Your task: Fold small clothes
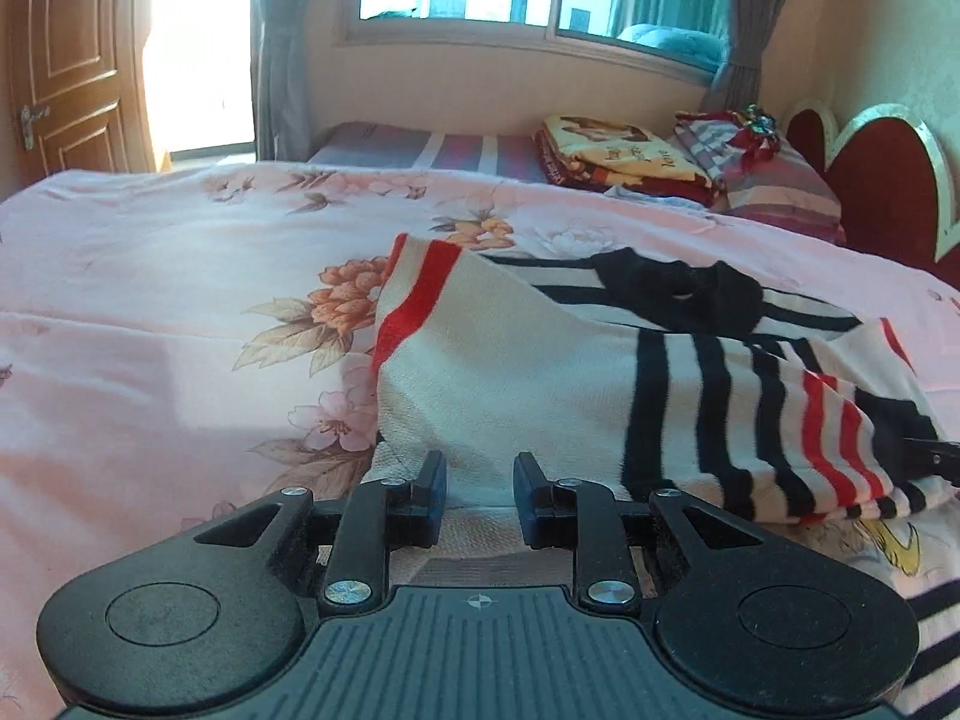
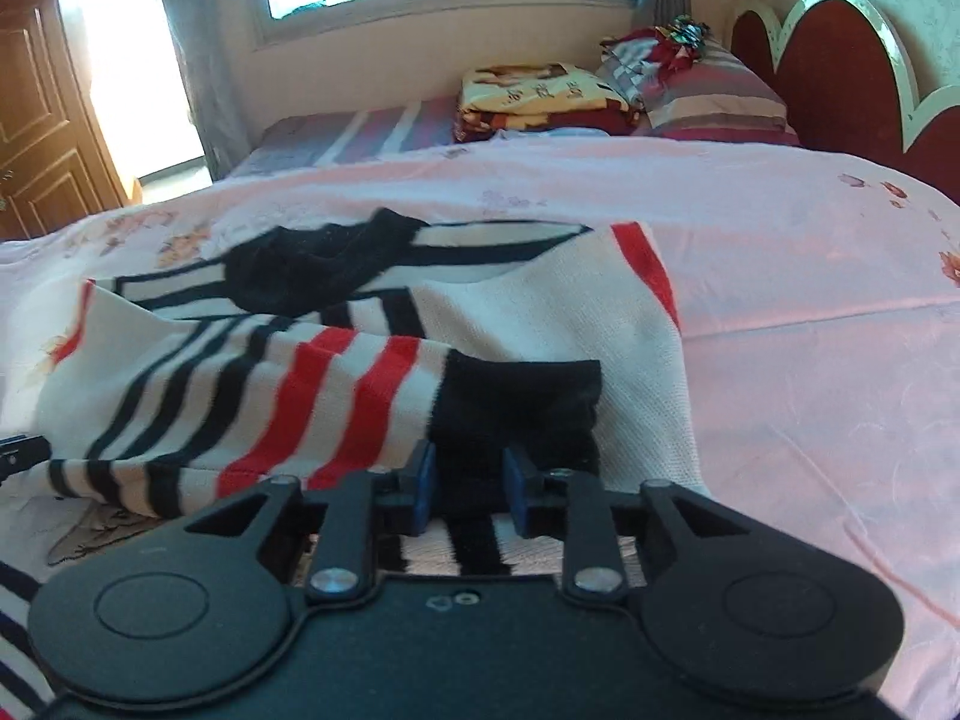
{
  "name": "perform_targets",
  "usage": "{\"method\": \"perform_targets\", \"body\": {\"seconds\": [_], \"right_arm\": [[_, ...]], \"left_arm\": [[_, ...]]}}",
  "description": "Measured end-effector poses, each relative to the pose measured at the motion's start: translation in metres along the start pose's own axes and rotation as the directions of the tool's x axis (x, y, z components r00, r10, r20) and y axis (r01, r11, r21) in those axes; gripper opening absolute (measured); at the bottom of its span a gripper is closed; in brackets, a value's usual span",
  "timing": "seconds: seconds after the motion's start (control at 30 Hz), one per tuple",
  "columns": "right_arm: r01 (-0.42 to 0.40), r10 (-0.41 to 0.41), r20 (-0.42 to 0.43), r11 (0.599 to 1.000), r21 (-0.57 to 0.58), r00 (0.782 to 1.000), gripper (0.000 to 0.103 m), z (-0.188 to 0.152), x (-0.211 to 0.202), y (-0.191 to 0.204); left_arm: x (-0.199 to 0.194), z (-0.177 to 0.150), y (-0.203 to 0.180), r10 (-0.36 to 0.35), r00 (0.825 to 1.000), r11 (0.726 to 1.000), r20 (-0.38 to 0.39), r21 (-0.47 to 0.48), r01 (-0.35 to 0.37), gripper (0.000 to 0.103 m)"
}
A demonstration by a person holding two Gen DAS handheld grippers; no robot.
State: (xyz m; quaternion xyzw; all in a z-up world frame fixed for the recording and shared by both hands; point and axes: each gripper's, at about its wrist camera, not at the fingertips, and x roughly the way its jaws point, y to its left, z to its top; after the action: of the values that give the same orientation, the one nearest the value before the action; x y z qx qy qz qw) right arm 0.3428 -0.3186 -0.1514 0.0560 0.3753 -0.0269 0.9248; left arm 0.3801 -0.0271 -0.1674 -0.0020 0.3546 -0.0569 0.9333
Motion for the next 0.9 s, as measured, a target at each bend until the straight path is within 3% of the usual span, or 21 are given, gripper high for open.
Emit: {"method": "perform_targets", "body": {"seconds": [0.1,0.13,0.27,0.33,0.4,0.57,0.63,0.73,0.8,0.9], "right_arm": [[0.025,-0.027,-0.027,0.997,-0.073,0.999,0.032,-0.014,0.0,0.009],[0.037,-0.041,-0.056,0.997,-0.063,0.998,0.031,-0.019,0.006,0.005],[0.01,-0.011,-0.036,1.0,-0.015,0.999,0.035,-0.016,-0.012,0.0],[-0.027,0.027,-0.022,0.999,-0.032,0.999,0.037,-0.016,-0.025,0.009],[-0.073,0.072,-0.022,0.996,-0.056,0.997,0.036,-0.019,-0.034,0.023],[-0.143,0.136,-0.061,0.982,-0.12,0.989,0.037,-0.036,-0.039,0.053],[-0.12,0.109,-0.079,0.981,-0.155,0.991,0.04,-0.045,-0.035,0.054],[-0.041,0.019,-0.098,0.974,-0.221,0.995,0.042,-0.06,-0.026,0.039],[-0.038,0.022,-0.081,0.977,-0.212,0.996,0.042,-0.066,-0.033,0.019],[0.01,-0.025,-0.067,0.978,-0.209,0.997,0.042,-0.073,-0.044,-0.009]], "left_arm": [[0.003,-0.013,-0.003,0.013,0.999,1.0,-0.031,0.027,-0.013,0.032],[0.002,-0.016,0.0,0.01,1.0,1.0,-0.03,0.004,-0.01,0.032],[-0.013,-0.013,-0.009,0.006,0.999,1.0,-0.05,-0.022,-0.007,0.033],[-0.02,-0.015,-0.024,-0.034,0.997,0.999,-0.066,-0.006,0.034,0.04],[-0.024,-0.019,-0.04,-0.062,0.994,0.998,-0.087,-0.003,0.062,0.07],[-0.023,-0.037,-0.07,-0.046,0.993,0.997,-0.108,0.058,0.052,0.071],[-0.016,-0.047,-0.069,-0.008,0.992,0.997,-0.125,0.072,0.018,0.071],[-0.021,-0.059,-0.062,0.014,0.997,0.993,-0.079,0.116,-0.004,0.074],[-0.023,-0.062,-0.054,0.043,0.995,0.994,-0.086,0.102,-0.034,0.086],[-0.029,-0.067,-0.041,0.065,0.994,0.996,-0.092,0.059,-0.06,0.088]]}}
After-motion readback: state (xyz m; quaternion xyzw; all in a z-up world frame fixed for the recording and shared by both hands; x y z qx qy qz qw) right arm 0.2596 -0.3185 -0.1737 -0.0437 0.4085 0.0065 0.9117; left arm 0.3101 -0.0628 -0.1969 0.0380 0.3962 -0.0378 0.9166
